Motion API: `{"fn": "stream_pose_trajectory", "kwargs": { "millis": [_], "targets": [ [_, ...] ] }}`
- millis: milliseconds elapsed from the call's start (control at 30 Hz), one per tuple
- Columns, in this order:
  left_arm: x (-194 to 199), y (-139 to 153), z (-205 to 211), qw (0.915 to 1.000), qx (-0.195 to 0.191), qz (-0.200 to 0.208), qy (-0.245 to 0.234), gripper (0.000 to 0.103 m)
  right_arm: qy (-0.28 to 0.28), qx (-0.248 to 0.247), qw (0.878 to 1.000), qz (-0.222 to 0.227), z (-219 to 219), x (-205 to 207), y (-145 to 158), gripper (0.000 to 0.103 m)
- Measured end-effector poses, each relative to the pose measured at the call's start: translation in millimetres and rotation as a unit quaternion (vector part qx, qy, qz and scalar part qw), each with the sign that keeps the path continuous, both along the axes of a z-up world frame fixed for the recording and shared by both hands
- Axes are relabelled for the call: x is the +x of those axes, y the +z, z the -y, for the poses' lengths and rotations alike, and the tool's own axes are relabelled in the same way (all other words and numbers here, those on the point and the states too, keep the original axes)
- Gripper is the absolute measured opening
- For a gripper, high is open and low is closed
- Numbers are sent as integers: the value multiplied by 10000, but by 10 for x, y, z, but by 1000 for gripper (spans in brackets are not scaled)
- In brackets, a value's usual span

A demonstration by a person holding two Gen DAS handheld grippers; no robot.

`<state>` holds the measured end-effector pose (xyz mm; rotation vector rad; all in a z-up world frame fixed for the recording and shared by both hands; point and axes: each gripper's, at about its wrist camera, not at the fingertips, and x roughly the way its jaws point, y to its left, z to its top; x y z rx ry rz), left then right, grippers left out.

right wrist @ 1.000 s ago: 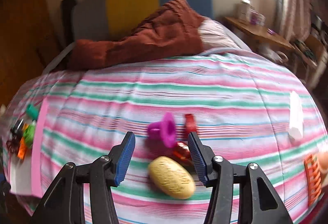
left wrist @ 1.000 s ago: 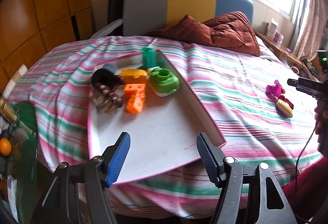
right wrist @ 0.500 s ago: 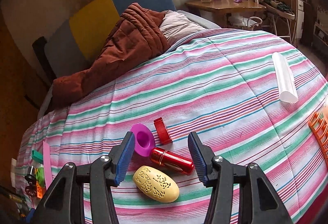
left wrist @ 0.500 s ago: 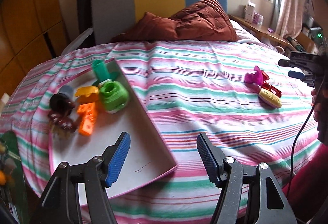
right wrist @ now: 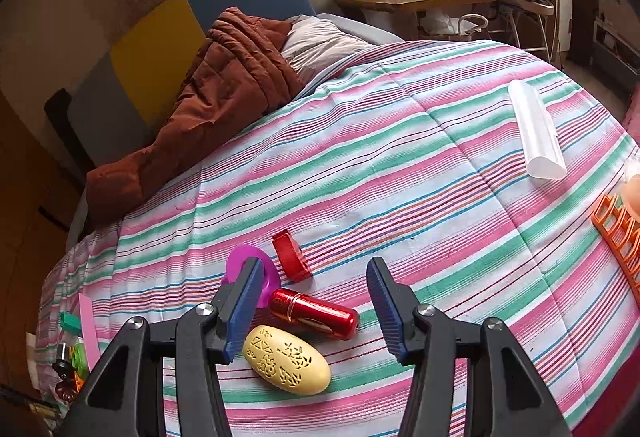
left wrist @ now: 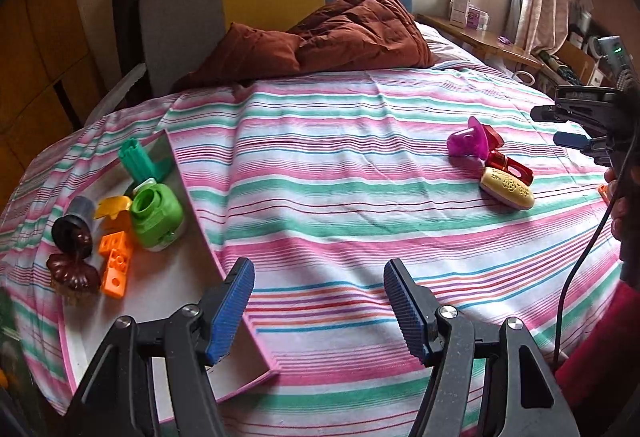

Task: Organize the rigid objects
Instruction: 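Move both tools toward the magenta cup, red pieces and yellow oval, then grasp the yellow oval with the left tool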

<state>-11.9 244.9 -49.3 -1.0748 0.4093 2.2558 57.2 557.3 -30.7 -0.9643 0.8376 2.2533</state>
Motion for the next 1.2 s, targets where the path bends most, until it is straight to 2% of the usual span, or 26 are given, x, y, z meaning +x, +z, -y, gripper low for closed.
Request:
{"fn": "stream_pose_trajectory", "kwargs": {
  "millis": [233,467,533,633,767,967,1200],
  "targets": [
    [-46,-54,-289,9993,62,236,-287,68,-428,-168,9989,72,-153,115,-48,54],
    [-10,-115,-736,9951,158,515,-829,68,-651,-301,9974,-2,-235,195,-53,54],
    [12,-130,-905,9921,214,648,-1051,68,-667,-319,9973,-34,-242,203,-48,54],
    [73,-132,-1136,9877,304,676,-1374,83,-651,-345,9973,-65,-245,197,-43,54],
    [189,-146,-1469,9791,261,522,-1950,89,-657,-421,9969,-130,-258,204,-43,54],
    [209,-238,-1838,9671,119,521,-2486,94,-709,-588,9956,-187,-300,216,-79,54],
    [111,-390,-2121,9626,-66,488,-2665,95,-734,-740,9943,-208,-333,215,-116,54]
  ]
}}
